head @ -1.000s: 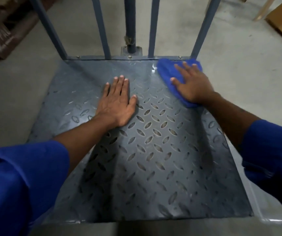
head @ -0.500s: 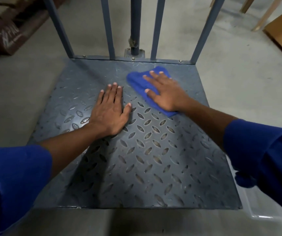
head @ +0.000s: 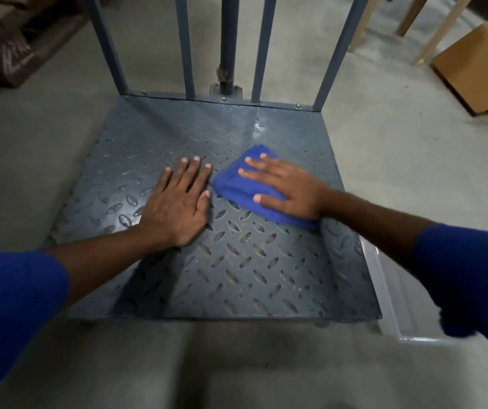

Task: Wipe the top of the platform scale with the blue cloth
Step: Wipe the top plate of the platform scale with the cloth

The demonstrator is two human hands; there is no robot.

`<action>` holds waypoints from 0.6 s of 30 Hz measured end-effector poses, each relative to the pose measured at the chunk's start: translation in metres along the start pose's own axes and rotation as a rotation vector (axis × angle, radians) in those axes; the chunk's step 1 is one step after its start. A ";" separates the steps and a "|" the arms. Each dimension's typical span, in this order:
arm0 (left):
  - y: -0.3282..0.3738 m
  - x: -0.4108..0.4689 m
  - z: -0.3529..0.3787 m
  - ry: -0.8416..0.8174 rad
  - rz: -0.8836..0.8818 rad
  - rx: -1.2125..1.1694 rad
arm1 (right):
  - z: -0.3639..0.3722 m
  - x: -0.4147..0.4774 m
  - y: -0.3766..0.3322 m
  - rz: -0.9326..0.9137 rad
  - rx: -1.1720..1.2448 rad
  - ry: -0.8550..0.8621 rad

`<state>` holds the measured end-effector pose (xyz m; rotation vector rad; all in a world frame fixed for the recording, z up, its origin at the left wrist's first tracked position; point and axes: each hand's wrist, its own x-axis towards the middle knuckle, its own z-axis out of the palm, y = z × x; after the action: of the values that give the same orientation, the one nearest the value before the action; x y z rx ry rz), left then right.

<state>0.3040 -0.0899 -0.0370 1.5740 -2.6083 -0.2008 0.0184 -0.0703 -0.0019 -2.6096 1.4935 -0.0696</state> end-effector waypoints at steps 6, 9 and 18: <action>0.013 -0.018 -0.002 -0.013 0.006 -0.034 | 0.000 0.001 0.011 0.269 0.033 0.070; 0.019 -0.036 -0.001 0.015 0.038 -0.042 | 0.005 -0.029 -0.039 -0.099 -0.033 0.015; 0.021 -0.042 -0.004 -0.006 0.040 -0.059 | -0.007 -0.039 -0.013 0.165 0.023 0.072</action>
<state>0.3064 -0.0433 -0.0298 1.5028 -2.6107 -0.2782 0.0090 -0.0312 0.0075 -2.4809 1.7153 -0.1647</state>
